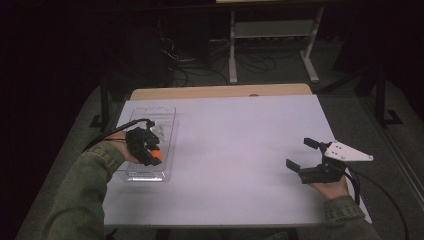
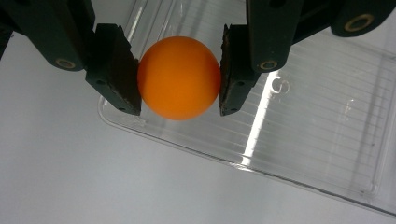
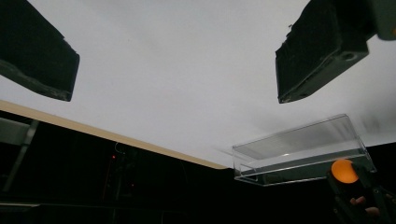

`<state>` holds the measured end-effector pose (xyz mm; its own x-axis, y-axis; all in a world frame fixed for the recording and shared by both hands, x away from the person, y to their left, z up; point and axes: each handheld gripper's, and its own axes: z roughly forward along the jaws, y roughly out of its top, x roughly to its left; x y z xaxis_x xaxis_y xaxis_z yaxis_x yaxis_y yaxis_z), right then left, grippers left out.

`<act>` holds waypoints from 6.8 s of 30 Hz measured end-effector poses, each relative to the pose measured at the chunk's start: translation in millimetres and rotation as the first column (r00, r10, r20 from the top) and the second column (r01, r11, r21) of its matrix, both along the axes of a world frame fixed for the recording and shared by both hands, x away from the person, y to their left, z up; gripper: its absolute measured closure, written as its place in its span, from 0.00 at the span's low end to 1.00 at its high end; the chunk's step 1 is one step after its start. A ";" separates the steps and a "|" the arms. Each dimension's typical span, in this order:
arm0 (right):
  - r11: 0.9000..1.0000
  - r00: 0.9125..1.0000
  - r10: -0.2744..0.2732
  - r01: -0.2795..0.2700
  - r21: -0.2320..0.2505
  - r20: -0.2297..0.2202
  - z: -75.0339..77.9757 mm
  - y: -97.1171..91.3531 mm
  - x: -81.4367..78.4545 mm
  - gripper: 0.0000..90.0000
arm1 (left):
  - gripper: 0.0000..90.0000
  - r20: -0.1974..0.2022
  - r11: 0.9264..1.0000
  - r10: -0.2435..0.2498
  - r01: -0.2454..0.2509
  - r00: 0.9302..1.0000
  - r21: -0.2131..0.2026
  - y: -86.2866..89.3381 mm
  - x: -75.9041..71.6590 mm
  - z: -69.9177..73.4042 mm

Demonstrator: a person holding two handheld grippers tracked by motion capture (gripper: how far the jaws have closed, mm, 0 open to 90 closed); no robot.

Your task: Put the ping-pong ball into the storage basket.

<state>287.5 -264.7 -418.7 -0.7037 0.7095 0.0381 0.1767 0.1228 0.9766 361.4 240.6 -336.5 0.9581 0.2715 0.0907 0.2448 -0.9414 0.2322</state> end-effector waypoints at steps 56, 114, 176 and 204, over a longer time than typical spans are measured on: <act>1.000 1.000 0.006 -0.007 -0.015 -0.009 -1.3 0.8 0.7 0.00 | 0.56 -0.069 0.999 0.030 -0.028 0.997 0.020 -2.3 13.7 -33.9; 1.000 1.000 0.008 -0.008 -0.019 -0.006 -0.9 1.7 -0.3 0.00 | 0.03 0.026 0.971 0.212 -0.208 0.977 -0.114 19.8 2.8 -15.1; 1.000 1.000 0.001 -0.002 -0.020 -0.010 -1.1 0.2 -2.6 0.00 | 0.00 0.164 0.791 0.365 -0.213 0.917 -0.573 75.2 -60.7 -8.2; 1.000 1.000 0.001 -0.001 -0.023 -0.013 -2.0 1.4 -3.1 0.00 | 0.00 0.180 0.690 0.433 -0.197 0.883 -0.696 82.2 -76.7 -25.6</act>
